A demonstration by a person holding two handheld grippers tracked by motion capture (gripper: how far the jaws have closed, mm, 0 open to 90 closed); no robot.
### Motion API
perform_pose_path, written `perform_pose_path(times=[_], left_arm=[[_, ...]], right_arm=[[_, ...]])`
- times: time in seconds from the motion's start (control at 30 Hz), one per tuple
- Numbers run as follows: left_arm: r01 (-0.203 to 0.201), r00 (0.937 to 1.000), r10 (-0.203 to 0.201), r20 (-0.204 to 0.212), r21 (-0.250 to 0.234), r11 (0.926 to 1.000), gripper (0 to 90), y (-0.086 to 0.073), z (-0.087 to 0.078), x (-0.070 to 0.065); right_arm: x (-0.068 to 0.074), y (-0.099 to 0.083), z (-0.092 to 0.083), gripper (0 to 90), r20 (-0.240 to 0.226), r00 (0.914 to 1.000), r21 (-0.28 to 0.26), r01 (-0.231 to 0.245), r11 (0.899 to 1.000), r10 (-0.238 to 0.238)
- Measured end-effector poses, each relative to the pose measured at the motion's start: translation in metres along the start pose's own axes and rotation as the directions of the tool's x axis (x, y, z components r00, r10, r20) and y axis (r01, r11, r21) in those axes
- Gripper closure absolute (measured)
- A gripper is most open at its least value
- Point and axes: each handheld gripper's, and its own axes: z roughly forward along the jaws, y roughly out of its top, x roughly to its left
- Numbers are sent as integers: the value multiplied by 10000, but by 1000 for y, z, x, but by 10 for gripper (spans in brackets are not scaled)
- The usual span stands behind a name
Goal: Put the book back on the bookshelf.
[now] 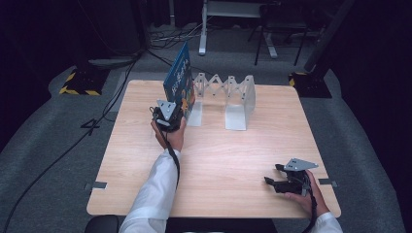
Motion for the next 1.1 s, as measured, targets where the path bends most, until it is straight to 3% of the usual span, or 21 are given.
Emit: perform_pose_path(times=[0.3, 0.57, 0.63, 0.8, 1.0, 1.03, 1.1], left_arm=[[-461, 9981, 461, 412, -14, 9989, 768, 4, -4, 6], [-609, 9932, 592, 1004, 134, 9981, 692, 3, -8, 12], [-582, 9940, 564, 936, 165, 9982, 667, 3, -8, 12], [-910, 9873, 878, 1321, 187, 9957, 654, 4, -12, 12], [-734, 9837, 672, 1665, 317, 9968, 621, 6, -15, 19], [-820, 9803, 744, 1832, 345, 9960, 607, 7, -16, 21], [-822, 9790, 741, 1898, 351, 9960, 584, 8, -17, 21]], right_arm=[[0, 0, 0, 269, -13, 10000, 2, 5, 10000, -5], [0, 0, 0, 268, -11, 10000, 1, 13, 10000, -13], [0, 0, 0, 268, -9, 10000, 1, 14, 10000, -14], [0, 0, 0, 268, -8, 10000, 2, 19, 10000, -19], [0, 0, 0, 268, -6, 10000, 4, 19, 10000, -19], [0, 0, 0, 268, -6, 10000, 3, 21, 10000, -21], [0, 0, 0, 268, -5, 10000, 2, 20, 10000, -20]])
